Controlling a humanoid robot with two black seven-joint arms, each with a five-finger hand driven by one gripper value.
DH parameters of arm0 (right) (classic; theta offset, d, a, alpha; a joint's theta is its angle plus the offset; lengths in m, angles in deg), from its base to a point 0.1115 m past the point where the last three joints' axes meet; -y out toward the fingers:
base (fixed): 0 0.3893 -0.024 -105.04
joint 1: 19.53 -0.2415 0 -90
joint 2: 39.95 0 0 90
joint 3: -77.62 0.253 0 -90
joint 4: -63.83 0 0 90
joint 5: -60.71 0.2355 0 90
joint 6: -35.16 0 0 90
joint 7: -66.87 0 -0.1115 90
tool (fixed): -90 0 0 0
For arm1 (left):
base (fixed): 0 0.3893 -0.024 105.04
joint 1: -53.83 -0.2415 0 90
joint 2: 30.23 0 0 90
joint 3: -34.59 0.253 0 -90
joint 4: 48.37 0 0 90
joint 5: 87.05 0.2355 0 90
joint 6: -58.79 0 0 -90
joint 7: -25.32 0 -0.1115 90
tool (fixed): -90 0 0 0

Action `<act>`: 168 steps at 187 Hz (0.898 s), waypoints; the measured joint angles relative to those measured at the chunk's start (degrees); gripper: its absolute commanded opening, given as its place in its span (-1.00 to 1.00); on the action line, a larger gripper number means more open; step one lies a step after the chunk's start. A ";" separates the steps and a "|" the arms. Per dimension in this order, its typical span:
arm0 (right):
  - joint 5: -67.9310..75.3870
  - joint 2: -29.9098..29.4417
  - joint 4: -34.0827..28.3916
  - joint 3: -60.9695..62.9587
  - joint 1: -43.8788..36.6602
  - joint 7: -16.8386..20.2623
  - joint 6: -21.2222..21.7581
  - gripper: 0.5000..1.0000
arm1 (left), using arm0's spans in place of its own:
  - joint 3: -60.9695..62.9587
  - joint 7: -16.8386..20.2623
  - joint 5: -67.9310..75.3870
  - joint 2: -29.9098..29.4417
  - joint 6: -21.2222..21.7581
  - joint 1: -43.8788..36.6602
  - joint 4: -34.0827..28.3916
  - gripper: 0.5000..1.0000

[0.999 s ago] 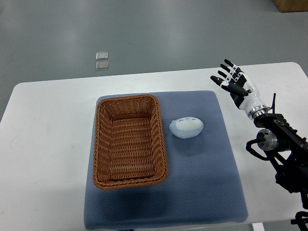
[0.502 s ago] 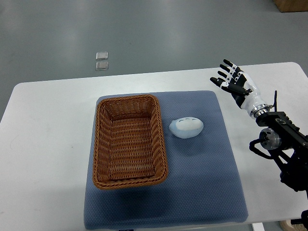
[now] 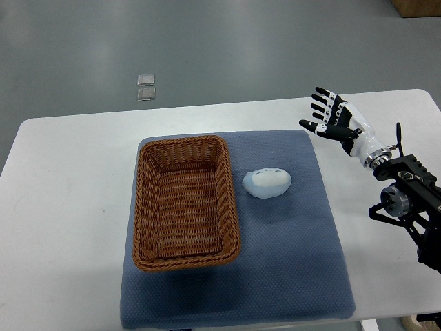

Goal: Place blue toy in brown basket
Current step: 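Reach the open right hand down toward the pale blue plush toy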

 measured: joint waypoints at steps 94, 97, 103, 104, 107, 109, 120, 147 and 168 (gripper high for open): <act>-16.16 7.60 -4.89 -13.13 -2.73 -7.53 2.82 0.64 | 0.08 0.00 0.00 0.00 0.00 0.09 0.01 1.00; -16.33 7.82 -5.05 -13.34 -2.78 -7.65 3.00 0.64 | 0.08 0.00 -0.01 0.00 0.00 0.09 0.01 1.00; -16.66 8.23 -5.36 -13.74 -2.85 -7.85 3.28 0.64 | 0.09 0.00 -0.01 0.00 0.00 0.09 0.01 1.00; -16.71 8.29 -5.41 -13.80 -2.86 -7.88 3.32 0.64 | 0.09 0.00 -0.01 0.00 0.00 0.09 0.02 1.00; -16.86 8.47 -5.55 -13.99 -2.91 -7.97 3.42 0.64 | 0.10 0.00 -0.01 0.00 0.00 0.09 0.01 1.00; -16.96 8.58 -5.63 -14.12 -2.96 -8.02 3.47 0.64 | 0.11 0.00 -0.01 0.00 0.00 0.09 0.01 1.00; -17.52 9.12 -6.12 -14.95 -3.43 -8.37 3.65 0.64 | 0.15 0.00 -0.01 0.00 0.00 0.09 0.01 1.00; -19.33 10.11 -6.62 -16.67 -4.07 -9.26 3.72 0.64 | 0.18 0.00 -0.01 0.00 0.00 0.09 0.00 1.00; -20.08 10.32 -6.70 -16.93 -4.15 -9.43 3.74 0.64 | 0.13 0.00 -0.01 0.00 0.00 0.09 0.00 1.00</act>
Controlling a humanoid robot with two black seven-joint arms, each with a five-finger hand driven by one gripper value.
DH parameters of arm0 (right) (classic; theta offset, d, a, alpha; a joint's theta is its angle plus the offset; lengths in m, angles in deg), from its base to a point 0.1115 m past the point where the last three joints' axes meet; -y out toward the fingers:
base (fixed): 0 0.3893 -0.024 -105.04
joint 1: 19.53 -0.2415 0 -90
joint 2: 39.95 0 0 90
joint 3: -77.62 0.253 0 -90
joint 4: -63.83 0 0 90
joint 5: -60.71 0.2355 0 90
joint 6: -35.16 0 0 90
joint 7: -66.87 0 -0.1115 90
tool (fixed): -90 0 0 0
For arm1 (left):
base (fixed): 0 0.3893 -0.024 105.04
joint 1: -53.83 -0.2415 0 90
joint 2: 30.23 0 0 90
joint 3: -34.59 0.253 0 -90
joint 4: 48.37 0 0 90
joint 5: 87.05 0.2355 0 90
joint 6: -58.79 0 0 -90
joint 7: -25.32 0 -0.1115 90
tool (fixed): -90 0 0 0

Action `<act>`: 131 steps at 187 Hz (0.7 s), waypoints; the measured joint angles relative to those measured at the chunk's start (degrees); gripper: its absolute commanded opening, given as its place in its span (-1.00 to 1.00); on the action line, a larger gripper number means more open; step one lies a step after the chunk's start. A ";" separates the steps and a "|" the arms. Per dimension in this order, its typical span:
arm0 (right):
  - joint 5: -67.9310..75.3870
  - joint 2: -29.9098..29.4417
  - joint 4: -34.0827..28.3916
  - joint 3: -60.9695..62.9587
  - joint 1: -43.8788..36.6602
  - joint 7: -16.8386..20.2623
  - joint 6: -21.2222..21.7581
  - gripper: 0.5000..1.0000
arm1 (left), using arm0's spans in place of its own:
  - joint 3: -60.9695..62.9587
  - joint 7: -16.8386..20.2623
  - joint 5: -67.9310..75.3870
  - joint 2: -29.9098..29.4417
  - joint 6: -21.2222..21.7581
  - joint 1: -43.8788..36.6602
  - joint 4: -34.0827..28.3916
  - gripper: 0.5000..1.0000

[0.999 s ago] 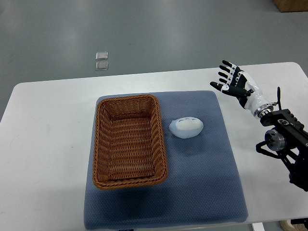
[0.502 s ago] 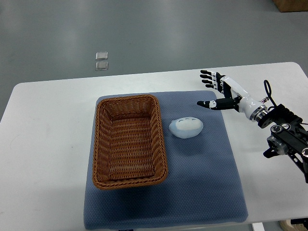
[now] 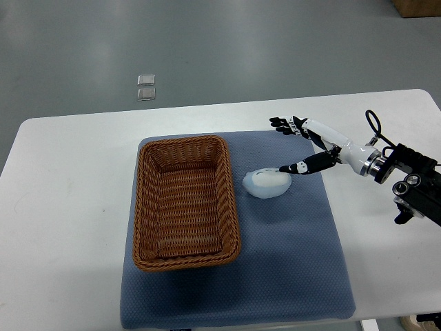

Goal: Place blue toy in brown basket
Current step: 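Reach the open right hand down toward the pale blue plush toy, then close the right hand fingers around the plush toy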

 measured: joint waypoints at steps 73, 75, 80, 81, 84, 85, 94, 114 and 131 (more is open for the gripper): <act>-5.55 0.94 -0.31 -3.89 -1.55 -1.94 0.07 0.64 | -0.12 0.00 0.00 0.00 0.00 0.15 0.00 1.00; -5.87 1.04 -0.34 -4.26 -1.72 -2.08 0.07 0.64 | -0.12 0.00 0.00 0.00 0.00 0.16 0.00 1.00; -6.52 1.21 -0.36 -4.97 -2.01 -2.38 0.07 0.65 | -0.12 0.00 0.00 0.00 0.00 0.16 0.00 1.00; -6.68 1.24 -0.36 -5.13 -2.07 -2.45 0.07 0.65 | -0.12 0.00 0.00 0.00 0.00 0.16 0.00 1.00; -7.18 1.32 -0.36 -5.62 -2.27 -2.67 0.07 0.64 | -0.12 0.00 0.00 0.00 0.00 0.16 0.00 1.00; -7.36 1.35 -0.36 -5.76 -2.33 -2.75 0.07 0.64 | -0.12 0.00 0.00 0.00 0.00 0.16 0.00 1.00; -9.06 1.49 -0.37 -7.24 -3.05 -3.42 0.07 0.64 | -0.12 0.00 0.00 0.00 0.00 0.17 0.00 1.00; -12.13 1.59 -0.38 -10.39 -4.79 -4.29 -0.03 0.64 | -0.07 0.00 0.00 0.00 -0.01 0.18 0.00 1.00; -12.85 1.12 0.04 -11.88 -5.78 -4.22 -0.51 0.64 | -0.07 0.00 -0.01 0.00 -0.01 0.23 0.00 1.00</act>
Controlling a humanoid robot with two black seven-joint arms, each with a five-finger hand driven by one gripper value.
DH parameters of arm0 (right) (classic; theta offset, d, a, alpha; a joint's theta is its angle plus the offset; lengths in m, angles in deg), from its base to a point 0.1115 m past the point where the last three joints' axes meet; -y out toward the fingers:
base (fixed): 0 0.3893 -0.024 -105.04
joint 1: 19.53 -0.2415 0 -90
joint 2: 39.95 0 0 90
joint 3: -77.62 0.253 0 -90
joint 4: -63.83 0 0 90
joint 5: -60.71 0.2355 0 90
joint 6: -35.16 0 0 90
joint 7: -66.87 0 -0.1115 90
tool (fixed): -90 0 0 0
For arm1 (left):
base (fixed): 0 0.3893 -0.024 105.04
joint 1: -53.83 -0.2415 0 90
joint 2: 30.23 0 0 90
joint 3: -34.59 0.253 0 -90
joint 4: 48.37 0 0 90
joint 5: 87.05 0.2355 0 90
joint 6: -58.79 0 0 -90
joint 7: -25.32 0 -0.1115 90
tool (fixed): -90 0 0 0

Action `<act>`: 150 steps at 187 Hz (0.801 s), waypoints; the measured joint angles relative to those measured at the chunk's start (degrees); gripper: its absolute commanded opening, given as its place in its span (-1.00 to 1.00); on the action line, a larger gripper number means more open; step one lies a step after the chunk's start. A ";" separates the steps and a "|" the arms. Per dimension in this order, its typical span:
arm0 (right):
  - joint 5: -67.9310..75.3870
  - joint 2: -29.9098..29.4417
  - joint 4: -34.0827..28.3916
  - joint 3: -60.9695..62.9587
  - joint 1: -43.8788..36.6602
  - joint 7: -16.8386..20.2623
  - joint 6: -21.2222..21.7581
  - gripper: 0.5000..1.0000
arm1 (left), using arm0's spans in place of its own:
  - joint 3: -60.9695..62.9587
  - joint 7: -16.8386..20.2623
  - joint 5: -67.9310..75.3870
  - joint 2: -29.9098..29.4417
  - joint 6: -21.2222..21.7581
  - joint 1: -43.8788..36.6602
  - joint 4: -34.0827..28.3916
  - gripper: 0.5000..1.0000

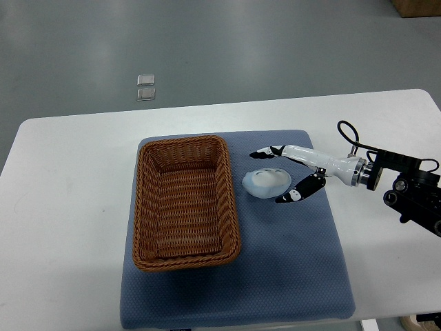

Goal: Place blue toy in brown basket
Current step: 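Close the right hand fingers around the plush toy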

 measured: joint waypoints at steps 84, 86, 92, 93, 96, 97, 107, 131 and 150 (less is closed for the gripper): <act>-1.62 -0.74 3.53 -4.09 -2.79 3.24 -3.16 0.19 | -0.07 0.00 -0.06 0.00 0.00 0.12 0.07 1.00; -1.62 -0.75 3.53 -4.11 -2.80 3.22 -3.16 0.16 | -0.07 0.00 -0.06 0.00 0.00 0.12 0.08 1.00; -1.63 -0.78 3.53 -4.15 -2.81 3.16 -3.16 0.02 | -0.07 0.00 -0.06 0.00 0.00 0.12 0.08 1.00; -1.63 -0.79 3.54 -4.15 -2.81 3.15 -3.16 0.02 | -0.07 0.00 -0.06 0.00 0.00 0.12 0.08 1.00; -1.63 -0.80 3.54 -4.17 -2.82 3.11 -3.16 -0.09 | -0.07 0.00 -0.06 0.00 0.00 0.12 0.08 1.00; -1.63 -0.80 3.54 -4.18 -2.82 3.11 -3.16 -0.09 | -0.07 0.00 -0.06 0.00 0.00 0.12 0.08 1.00; -1.63 -0.81 3.54 -4.20 -2.82 3.03 -3.16 -0.74 | -0.07 0.00 -0.06 0.00 0.00 0.12 0.08 1.00; -1.63 -0.82 3.53 -4.20 -2.83 3.01 -3.18 -1.00 | -0.07 0.00 -0.07 0.00 0.00 0.12 0.02 1.00; -1.63 -0.69 3.35 -4.12 -2.86 3.01 -3.25 -1.00 | -0.07 0.00 -0.07 0.00 0.00 0.12 0.02 1.00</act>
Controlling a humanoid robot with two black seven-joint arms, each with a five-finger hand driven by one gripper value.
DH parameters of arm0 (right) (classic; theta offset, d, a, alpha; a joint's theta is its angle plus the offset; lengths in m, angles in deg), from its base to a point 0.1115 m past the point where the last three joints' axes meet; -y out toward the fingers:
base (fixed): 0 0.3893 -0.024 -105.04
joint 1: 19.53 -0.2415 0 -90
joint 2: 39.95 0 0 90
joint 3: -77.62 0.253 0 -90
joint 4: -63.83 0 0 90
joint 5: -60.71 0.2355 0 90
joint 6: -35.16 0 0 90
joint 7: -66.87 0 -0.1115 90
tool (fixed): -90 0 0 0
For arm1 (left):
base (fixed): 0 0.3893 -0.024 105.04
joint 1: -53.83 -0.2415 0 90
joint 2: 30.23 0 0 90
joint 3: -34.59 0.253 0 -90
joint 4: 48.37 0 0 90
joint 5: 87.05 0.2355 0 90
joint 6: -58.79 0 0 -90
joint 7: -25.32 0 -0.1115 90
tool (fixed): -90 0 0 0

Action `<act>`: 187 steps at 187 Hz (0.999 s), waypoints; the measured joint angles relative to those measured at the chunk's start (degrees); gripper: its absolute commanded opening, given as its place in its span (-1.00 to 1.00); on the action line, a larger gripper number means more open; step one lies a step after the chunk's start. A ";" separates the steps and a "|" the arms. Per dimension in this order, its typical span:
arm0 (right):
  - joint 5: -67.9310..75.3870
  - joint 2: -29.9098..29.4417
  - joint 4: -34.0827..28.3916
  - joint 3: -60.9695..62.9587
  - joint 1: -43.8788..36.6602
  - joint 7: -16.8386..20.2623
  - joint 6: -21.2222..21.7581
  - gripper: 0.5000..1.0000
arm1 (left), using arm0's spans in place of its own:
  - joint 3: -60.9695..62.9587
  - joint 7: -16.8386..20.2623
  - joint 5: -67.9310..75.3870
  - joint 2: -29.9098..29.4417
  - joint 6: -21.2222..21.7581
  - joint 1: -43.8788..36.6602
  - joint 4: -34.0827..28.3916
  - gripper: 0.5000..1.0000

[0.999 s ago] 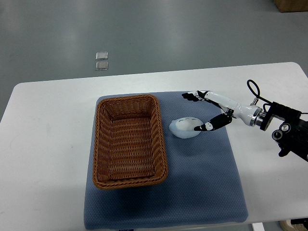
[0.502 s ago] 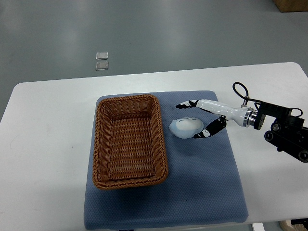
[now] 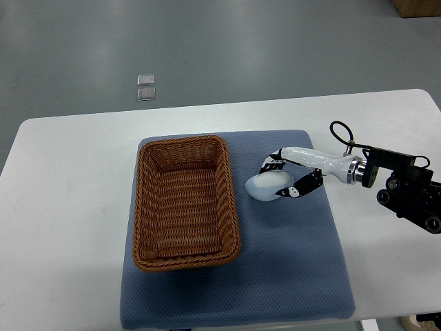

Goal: Place blue toy in brown basket
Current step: 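Close the right hand fingers around the plush toy, then lift the plush toy with the right hand and carry it over the basket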

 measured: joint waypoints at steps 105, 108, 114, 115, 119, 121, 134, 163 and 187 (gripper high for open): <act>4.02 4.49 -5.24 2.27 -10.98 -0.37 1.72 -1.00 | 0.00 0.00 0.03 0.00 0.04 0.14 -0.02 1.00; 4.32 4.33 -5.24 2.11 -11.52 -0.37 1.92 -1.00 | 0.00 0.00 0.03 0.00 0.04 0.19 -0.02 1.00; 4.86 3.98 -5.24 1.72 -12.56 -0.37 2.25 -1.00 | 0.00 0.00 0.03 0.00 0.04 0.28 -0.02 1.00; 4.94 3.91 -5.23 1.64 -12.73 -0.37 2.29 -1.00 | 0.00 0.00 0.03 0.00 0.04 0.30 -0.02 1.00; 5.23 3.65 -5.18 1.25 -13.42 -0.36 2.45 -1.00 | 0.00 0.00 0.03 0.00 0.05 0.35 -0.02 1.00; 5.35 3.51 -5.14 1.01 -13.77 -0.35 2.52 -1.00 | 0.00 0.00 0.03 0.00 0.05 0.38 -0.02 1.00; 5.88 2.03 -4.76 -1.57 -16.41 -0.32 2.76 -1.00 | 0.00 0.00 0.02 0.00 0.05 0.50 -0.02 1.00; 6.05 -3.27 -3.04 -7.24 -21.03 -0.31 2.79 -1.00 | 0.00 0.00 0.02 0.00 0.04 0.95 0.06 1.00; 6.06 -7.05 -0.34 -10.08 -23.76 -0.31 2.83 -1.00 | 0.00 0.00 0.06 0.00 0.03 1.19 0.07 1.00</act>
